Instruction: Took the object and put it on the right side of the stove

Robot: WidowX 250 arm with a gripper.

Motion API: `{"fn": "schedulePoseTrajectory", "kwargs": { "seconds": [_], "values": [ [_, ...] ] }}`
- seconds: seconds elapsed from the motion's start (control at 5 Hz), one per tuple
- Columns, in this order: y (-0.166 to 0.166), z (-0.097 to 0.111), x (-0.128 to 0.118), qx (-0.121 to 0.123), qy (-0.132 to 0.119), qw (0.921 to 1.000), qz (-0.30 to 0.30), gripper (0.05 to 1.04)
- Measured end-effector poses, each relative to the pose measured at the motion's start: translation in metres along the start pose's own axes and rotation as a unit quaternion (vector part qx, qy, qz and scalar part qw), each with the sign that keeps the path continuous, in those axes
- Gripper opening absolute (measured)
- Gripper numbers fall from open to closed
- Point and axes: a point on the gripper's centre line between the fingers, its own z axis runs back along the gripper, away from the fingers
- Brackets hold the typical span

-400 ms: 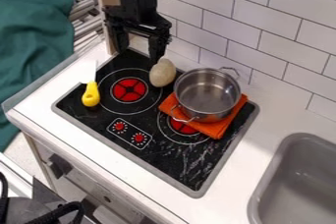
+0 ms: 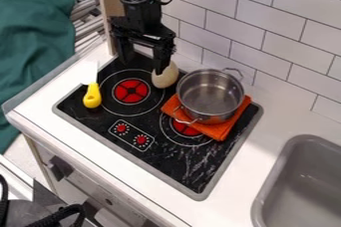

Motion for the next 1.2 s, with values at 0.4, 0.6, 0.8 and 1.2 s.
{"fn": "schedulePoseTrajectory", "kwargs": {
  "seconds": [0.4, 0.6, 0.8, 1.2],
  "values": [
    [-0.006, -0.018, 0.019, -0.021, -0.015, 0.9995, -0.016, 1.007],
    [-0.009, -0.037, 0.032, -0.026, -0.003, 0.9995, -0.019, 1.007],
    [-0.007, -0.054, 0.046, -0.004, 0.026, 0.9995, -0.02, 1.007],
    [0.0, -0.079, 0.055, 0.008, 0.061, 0.9979, -0.019, 0.955]
  ]
}}
